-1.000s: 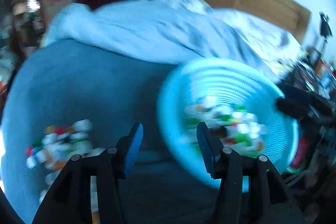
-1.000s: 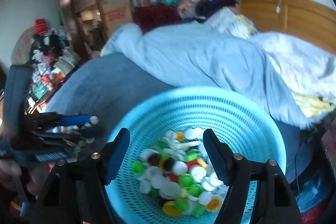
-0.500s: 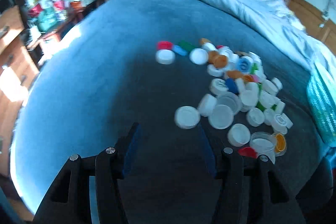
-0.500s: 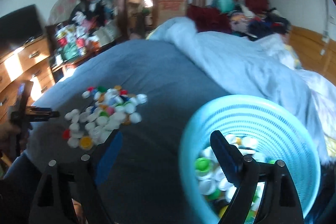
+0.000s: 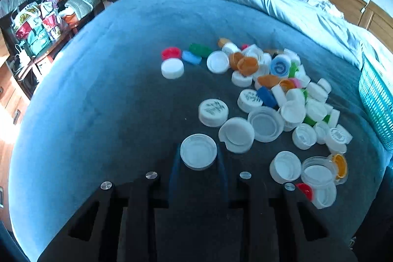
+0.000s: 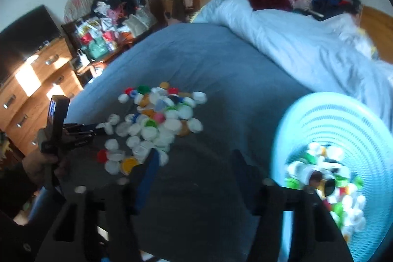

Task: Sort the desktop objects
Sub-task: 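Grasp a white cap with the left tool while the right tool grasps a white cap, then carry both white caps over the blue basket and open both tools to drop them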

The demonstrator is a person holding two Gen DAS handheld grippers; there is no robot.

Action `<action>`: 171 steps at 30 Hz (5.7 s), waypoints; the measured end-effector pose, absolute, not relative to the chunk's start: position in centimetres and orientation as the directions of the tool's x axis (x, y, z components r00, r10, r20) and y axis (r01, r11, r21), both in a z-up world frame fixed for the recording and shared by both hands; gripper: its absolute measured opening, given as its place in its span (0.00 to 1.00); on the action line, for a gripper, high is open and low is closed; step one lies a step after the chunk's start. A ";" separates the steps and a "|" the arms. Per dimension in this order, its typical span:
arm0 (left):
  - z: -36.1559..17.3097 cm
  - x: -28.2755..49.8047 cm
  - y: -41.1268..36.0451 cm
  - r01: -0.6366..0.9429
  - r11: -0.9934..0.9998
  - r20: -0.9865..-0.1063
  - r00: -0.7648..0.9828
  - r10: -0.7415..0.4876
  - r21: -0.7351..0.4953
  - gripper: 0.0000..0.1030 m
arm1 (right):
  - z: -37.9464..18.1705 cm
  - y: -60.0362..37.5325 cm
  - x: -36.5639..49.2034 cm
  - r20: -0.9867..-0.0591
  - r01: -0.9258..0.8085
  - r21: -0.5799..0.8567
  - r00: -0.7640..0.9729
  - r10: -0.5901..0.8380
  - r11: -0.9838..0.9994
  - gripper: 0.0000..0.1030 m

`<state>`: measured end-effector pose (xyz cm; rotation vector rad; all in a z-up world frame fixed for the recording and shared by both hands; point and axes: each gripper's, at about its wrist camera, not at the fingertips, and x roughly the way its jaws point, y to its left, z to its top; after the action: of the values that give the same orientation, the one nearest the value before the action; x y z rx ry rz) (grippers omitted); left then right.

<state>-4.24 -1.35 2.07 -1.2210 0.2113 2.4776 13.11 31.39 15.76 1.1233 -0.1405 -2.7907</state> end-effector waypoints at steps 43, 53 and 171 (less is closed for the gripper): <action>9.3 -3.6 -2.7 -0.272 -0.954 -0.677 -0.679 0.283 -0.126 0.23 | 14.1 28.6 4.1 -0.688 0.053 0.056 -0.722 -0.077 -0.997 0.33; 13.8 -2.4 2.1 -0.289 -0.954 -0.621 -0.734 0.275 -0.081 0.23 | 21.2 29.7 8.8 -0.604 0.047 0.023 -0.795 -0.051 -0.999 0.33; 15.9 5.7 42.4 -0.769 -0.632 -0.852 -0.392 0.347 0.096 0.23 | 20.7 55.1 20.3 -0.718 -0.347 0.103 -0.674 0.172 -0.932 0.33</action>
<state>5.72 42.42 15.90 -1.1029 0.6413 2.0633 20.33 55.10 20.74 1.3069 -0.4021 -3.1438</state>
